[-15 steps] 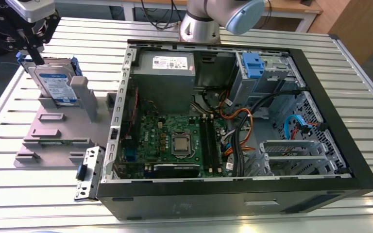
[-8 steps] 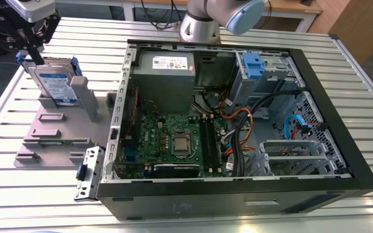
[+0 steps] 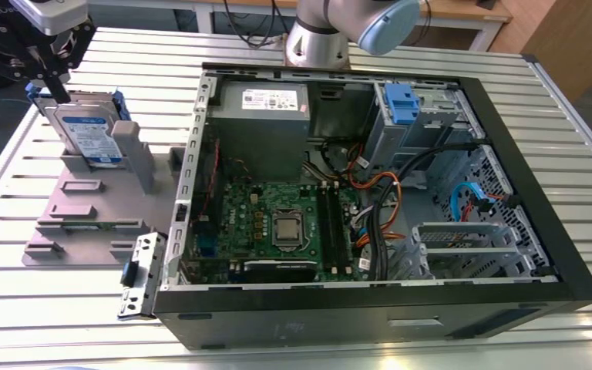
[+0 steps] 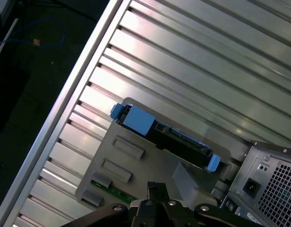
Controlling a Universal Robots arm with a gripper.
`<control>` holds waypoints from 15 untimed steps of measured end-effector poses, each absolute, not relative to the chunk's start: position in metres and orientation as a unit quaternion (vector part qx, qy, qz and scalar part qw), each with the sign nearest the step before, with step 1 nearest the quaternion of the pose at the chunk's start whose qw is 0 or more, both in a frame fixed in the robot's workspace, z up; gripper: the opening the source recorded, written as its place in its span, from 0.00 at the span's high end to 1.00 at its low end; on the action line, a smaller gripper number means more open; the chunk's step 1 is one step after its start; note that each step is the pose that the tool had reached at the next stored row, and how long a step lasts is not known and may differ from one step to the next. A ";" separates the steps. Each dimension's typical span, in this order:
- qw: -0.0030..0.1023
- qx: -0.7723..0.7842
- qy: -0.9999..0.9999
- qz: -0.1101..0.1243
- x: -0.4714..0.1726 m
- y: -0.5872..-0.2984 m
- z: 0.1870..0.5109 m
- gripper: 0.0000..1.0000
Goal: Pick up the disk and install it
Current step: 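Pick up the disk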
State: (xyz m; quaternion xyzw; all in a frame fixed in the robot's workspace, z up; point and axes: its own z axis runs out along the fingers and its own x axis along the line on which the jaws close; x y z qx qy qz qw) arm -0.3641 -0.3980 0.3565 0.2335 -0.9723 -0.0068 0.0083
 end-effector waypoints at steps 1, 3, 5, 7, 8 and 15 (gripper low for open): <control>0.008 0.234 -0.972 -0.007 -0.364 -0.398 0.356 0.89; 0.008 0.234 -0.972 -0.007 -0.364 -0.398 0.356 0.89; 0.008 0.235 -0.972 -0.007 -0.364 -0.398 0.356 0.89; 0.008 0.236 -0.972 -0.007 -0.364 -0.398 0.356 0.89; 0.008 0.236 -0.972 -0.007 -0.364 -0.398 0.356 0.89; 0.008 0.238 -0.971 -0.007 -0.364 -0.398 0.356 0.89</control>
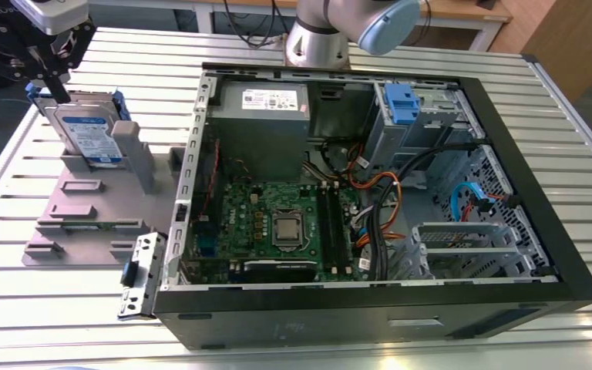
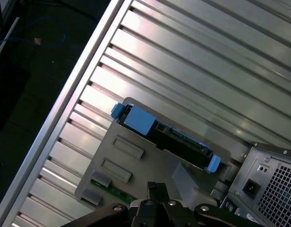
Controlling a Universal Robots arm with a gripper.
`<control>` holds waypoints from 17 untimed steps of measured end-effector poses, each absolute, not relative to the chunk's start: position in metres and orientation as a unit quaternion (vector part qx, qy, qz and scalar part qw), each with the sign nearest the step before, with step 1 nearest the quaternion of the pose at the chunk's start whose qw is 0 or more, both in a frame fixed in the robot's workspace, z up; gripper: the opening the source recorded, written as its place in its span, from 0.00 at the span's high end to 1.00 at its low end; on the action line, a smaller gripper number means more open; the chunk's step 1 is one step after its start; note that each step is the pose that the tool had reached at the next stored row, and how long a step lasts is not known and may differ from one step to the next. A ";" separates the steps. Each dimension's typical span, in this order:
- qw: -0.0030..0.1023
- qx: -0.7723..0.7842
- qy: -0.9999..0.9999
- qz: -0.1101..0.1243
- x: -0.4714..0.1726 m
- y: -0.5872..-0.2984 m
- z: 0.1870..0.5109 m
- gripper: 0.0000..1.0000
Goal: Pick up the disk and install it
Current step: 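Pick up the disk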
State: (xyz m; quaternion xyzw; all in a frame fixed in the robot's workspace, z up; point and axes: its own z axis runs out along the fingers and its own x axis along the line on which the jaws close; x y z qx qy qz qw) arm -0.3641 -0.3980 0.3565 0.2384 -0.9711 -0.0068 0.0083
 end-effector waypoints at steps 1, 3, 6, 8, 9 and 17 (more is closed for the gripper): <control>0.008 0.239 -0.971 -0.007 -0.364 -0.398 0.356 0.89; 0.008 0.239 -0.971 -0.007 -0.364 -0.398 0.356 0.89; 0.008 0.240 -0.971 -0.007 -0.364 -0.398 0.356 0.89; 0.008 0.241 -0.970 -0.007 -0.364 -0.398 0.356 0.89; 0.008 0.241 -0.970 -0.007 -0.364 -0.398 0.356 0.89; 0.008 0.244 -0.970 -0.007 -0.364 -0.398 0.356 0.89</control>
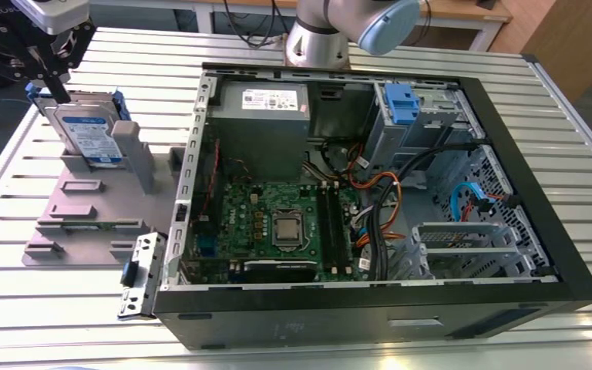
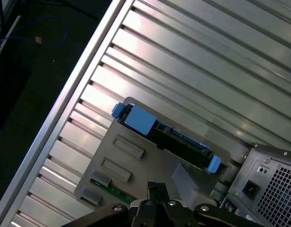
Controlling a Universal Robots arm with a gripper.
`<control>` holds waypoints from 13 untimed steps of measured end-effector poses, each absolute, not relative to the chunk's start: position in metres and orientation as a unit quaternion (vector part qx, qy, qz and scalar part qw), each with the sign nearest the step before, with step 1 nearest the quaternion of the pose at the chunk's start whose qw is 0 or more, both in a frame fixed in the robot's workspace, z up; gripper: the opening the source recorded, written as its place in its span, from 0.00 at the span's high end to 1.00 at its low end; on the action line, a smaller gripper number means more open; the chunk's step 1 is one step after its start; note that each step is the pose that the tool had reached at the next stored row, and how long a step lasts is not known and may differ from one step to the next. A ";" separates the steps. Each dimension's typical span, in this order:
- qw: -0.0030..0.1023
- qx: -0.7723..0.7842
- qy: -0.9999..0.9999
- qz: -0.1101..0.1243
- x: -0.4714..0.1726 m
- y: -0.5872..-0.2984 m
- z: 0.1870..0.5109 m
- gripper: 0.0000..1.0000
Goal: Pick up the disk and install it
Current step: 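Pick up the disk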
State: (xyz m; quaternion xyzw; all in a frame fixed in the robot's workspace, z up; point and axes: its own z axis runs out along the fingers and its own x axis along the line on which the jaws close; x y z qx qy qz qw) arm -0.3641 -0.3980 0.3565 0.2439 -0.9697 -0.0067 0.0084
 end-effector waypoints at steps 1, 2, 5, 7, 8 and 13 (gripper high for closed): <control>0.008 0.244 -0.970 -0.007 -0.364 -0.398 0.356 0.89; 0.008 0.245 -0.970 -0.007 -0.364 -0.398 0.356 0.89; 0.008 0.245 -0.969 -0.007 -0.364 -0.398 0.356 0.89; 0.008 0.246 -0.969 -0.007 -0.364 -0.398 0.356 0.89; 0.008 0.246 -0.969 -0.007 -0.364 -0.398 0.356 0.89; 0.008 0.248 -0.969 -0.007 -0.364 -0.398 0.356 0.89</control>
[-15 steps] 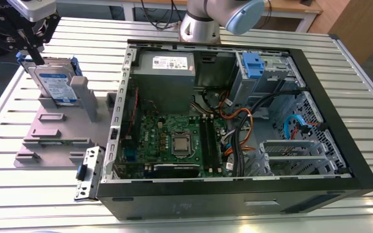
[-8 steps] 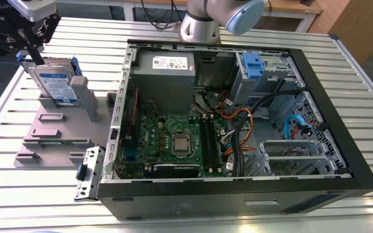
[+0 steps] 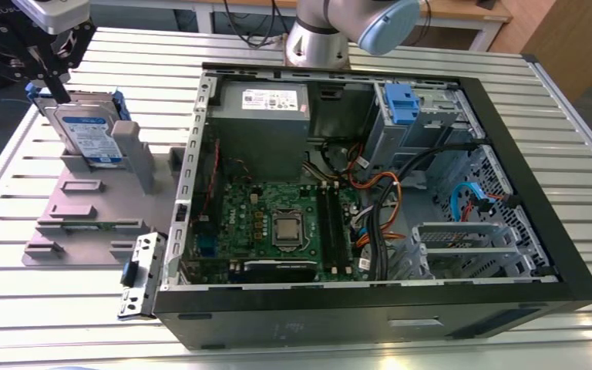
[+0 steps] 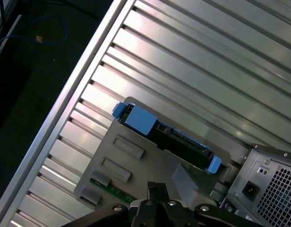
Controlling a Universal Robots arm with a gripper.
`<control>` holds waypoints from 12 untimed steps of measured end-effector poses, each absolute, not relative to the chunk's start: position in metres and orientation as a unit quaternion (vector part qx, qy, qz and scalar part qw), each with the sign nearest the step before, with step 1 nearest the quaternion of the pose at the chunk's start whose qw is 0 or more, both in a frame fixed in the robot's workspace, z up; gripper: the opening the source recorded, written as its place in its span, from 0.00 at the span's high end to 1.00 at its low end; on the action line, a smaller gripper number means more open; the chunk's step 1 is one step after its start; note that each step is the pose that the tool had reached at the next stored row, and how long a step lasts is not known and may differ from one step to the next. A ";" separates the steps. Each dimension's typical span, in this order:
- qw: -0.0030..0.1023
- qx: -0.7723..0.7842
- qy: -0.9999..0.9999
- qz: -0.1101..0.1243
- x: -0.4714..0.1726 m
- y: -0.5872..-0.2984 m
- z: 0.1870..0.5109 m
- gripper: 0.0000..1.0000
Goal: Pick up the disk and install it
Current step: 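Pick up the disk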
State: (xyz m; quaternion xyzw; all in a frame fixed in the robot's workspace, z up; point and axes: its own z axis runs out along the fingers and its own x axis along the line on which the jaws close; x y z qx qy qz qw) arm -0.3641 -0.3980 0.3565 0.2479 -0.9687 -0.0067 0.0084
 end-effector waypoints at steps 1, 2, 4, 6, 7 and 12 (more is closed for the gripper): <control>0.008 0.248 -0.969 -0.007 -0.364 -0.398 0.356 0.89; 0.008 0.249 -0.969 -0.007 -0.364 -0.398 0.356 0.89; 0.008 0.249 -0.968 -0.007 -0.364 -0.398 0.356 0.89; 0.008 0.250 -0.968 -0.007 -0.364 -0.398 0.356 0.89; 0.008 0.250 -0.968 -0.007 -0.364 -0.398 0.356 0.89; 0.008 0.252 -0.968 -0.007 -0.364 -0.398 0.356 0.89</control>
